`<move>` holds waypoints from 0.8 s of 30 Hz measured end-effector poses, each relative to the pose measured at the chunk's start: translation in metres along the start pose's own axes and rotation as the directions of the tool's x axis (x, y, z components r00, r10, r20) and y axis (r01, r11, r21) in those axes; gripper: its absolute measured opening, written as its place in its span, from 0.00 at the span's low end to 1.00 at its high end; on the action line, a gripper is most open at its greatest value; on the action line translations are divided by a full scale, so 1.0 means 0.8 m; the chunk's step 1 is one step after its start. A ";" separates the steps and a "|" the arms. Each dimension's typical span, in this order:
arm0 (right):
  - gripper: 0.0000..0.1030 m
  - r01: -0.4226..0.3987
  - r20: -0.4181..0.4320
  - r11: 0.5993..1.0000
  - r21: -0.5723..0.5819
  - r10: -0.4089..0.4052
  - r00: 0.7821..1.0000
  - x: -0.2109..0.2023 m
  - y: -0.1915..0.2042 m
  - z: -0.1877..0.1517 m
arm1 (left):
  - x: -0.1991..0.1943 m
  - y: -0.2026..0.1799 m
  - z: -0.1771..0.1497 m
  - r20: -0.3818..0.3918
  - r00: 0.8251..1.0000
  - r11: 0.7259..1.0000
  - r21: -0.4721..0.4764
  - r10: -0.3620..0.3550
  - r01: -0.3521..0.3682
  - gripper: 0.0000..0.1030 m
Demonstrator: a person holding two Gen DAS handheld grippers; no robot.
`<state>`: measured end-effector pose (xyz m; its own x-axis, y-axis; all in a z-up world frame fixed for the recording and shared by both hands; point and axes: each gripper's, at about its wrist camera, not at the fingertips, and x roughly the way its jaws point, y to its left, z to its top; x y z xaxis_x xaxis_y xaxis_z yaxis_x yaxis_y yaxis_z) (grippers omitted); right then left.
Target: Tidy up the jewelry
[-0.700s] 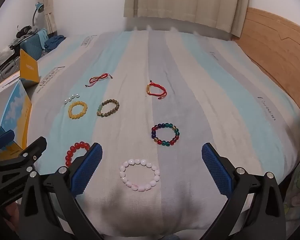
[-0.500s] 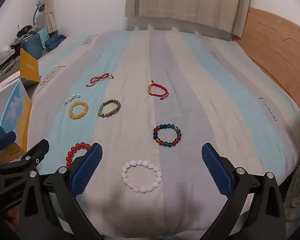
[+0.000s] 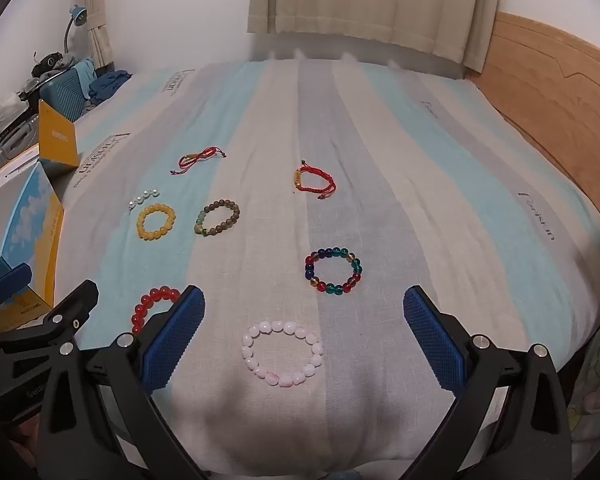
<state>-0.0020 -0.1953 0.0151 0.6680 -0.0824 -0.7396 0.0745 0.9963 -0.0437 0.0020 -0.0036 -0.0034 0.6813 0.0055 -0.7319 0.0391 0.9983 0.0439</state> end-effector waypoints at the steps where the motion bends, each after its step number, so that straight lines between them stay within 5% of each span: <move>1: 0.93 0.002 0.000 1.000 0.000 -0.002 1.000 0.000 0.000 0.000 | 0.000 0.000 0.000 -0.001 1.000 1.000 0.000 0.000 0.000 0.94; 24: 0.93 0.007 0.001 1.000 -0.004 -0.007 1.000 0.004 0.004 -0.002 | 0.003 -0.003 0.001 -0.004 1.000 1.000 0.009 -0.004 0.004 0.94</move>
<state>-0.0007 -0.1925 0.0118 0.6680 -0.0890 -0.7389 0.0758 0.9958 -0.0514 0.0041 -0.0062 -0.0050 0.6781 0.0017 -0.7349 0.0484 0.9977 0.0470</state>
